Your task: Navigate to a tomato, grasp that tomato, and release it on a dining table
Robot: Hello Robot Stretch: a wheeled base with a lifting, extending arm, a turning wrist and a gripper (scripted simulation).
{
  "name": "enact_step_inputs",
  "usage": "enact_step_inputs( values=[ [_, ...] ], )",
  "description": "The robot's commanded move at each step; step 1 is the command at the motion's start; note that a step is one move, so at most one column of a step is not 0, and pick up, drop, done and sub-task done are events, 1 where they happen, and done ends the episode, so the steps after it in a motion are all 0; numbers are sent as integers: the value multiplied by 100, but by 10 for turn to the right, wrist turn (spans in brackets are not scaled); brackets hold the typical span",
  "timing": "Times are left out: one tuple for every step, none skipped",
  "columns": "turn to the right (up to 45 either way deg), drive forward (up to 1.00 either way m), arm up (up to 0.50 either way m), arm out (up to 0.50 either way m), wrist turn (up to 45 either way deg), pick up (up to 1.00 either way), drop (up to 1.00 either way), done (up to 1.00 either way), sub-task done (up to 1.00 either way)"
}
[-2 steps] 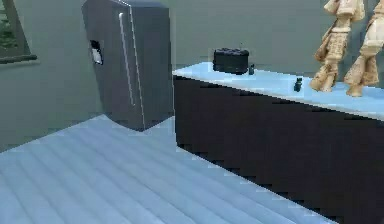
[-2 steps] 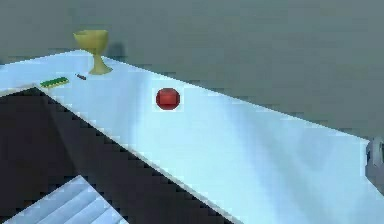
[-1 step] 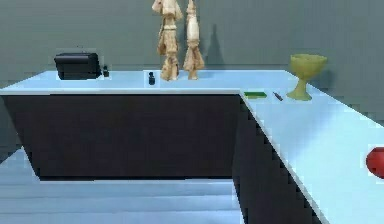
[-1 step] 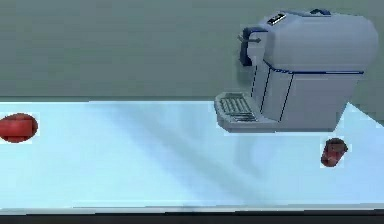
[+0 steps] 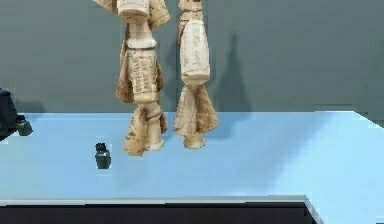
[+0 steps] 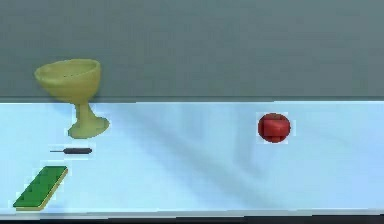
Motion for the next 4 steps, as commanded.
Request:
enact_step_inputs(
  values=[
    [90,0,0,0,0,0,0,0,0],
    [0,20,0,0,0,0,0,0,0],
    [270,0,0,0,0,0,0,0,0],
    [0,0,50,0,0,0,0,0,0]
  ],
)
